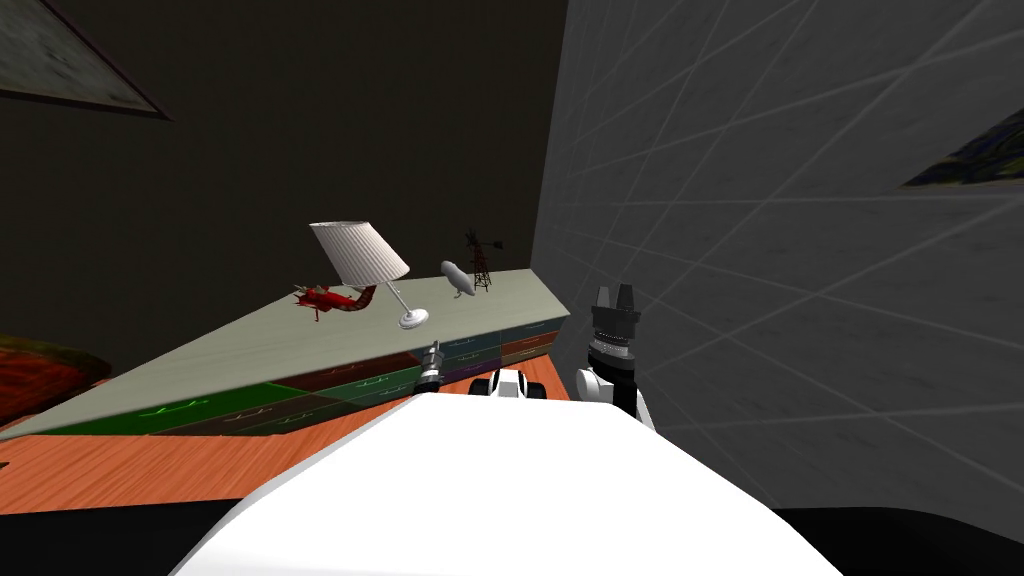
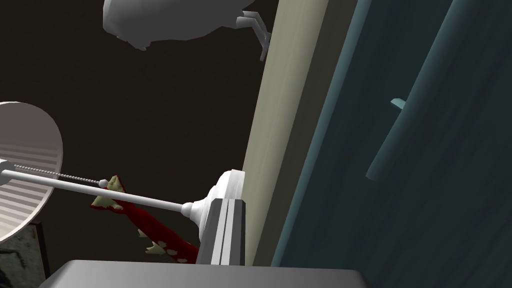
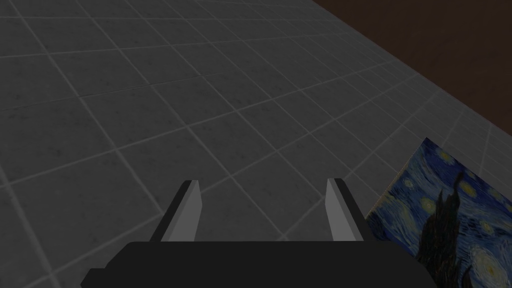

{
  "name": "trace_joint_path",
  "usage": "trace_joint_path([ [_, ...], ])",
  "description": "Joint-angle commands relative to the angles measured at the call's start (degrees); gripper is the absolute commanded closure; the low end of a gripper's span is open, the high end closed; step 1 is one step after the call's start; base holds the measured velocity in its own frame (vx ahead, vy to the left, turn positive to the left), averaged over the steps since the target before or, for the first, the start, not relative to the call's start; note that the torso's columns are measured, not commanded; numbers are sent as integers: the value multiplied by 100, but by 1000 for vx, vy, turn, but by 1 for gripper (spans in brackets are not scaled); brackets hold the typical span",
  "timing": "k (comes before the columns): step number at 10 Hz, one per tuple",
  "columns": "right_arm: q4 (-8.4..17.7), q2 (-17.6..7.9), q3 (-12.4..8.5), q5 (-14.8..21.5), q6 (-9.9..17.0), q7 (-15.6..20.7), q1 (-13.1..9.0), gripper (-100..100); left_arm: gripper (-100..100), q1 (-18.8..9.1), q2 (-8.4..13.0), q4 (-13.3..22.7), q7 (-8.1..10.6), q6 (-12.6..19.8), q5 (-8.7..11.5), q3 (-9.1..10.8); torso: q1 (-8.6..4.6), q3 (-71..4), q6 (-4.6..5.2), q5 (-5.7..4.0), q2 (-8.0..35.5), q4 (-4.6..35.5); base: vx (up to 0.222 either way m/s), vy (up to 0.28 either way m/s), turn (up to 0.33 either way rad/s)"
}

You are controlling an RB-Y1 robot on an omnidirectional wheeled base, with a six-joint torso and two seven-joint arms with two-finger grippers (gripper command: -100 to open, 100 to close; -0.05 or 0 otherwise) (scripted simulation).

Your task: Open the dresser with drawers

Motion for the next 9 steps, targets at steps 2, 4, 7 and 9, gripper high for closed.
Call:
trace_joint_path([
  [2, 0, 0, 0, 0, 0, 0, 0, 0, -100, 126, -183, -60, 2, 226, -49, -132, 0, -2, -3, -4, -2, 1, 0, -5, -6],
  [4, 0, 0, 0, 0, 0, 0, 0, 0, -100, 117, -268, -58, 4, 250, -47, -134, 6, 1, 5, -2, -5, 3, -7, -7, -6],
  [7, 0, 0, 0, 0, 0, 0, 0, 0, -100, 189, -382, -198, -8, 265, -44, -120, 3, 11, -51, -92, 37, 64, -11, -36, -21],
  [9, 0, 0, 0, 0, 0, 0, 1, 0, -100, 51, -336, -287, -33, 503, -31, -79, 10, 21, -72, -116, 67, 84, 52, 7, 25],
])
